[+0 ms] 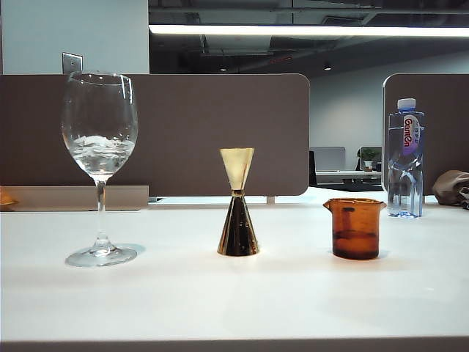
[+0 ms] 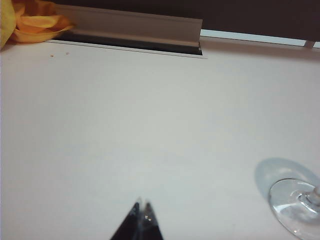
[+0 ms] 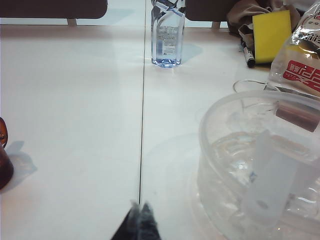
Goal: Pick up the small amber measuring cup and pour the water in it into the jigger, then pick up the jigger and pour the water in it into the wine glass.
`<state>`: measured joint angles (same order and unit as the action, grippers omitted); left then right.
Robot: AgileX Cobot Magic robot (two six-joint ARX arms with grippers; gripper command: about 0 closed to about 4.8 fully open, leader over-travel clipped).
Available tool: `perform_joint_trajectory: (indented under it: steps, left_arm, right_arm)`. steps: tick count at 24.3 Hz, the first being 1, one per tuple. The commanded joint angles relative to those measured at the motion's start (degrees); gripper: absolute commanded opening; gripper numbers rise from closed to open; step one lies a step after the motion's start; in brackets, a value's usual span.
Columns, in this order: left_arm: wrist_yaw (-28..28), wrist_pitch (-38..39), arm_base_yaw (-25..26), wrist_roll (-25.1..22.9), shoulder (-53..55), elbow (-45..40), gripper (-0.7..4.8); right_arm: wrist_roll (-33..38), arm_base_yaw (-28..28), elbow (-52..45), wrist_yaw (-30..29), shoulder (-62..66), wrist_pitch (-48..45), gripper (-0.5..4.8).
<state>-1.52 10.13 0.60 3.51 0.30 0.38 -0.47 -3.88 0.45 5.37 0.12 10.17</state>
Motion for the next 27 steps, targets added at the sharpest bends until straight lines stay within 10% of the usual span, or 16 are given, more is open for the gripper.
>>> perform_joint_trajectory:
  steps: [1, 27]
  left_arm:
    - [0.22, 0.52, 0.07, -0.07, 0.02, 0.04, -0.02]
    - [0.04, 0.28, 0.00, 0.04, 0.92, 0.31, -0.02]
  right_arm:
    - [0.00, -0.02, -0.42, 0.04, 0.00, -0.13, -0.01]
    - [0.00, -0.02, -0.42, 0.02, 0.00, -0.13, -0.01]
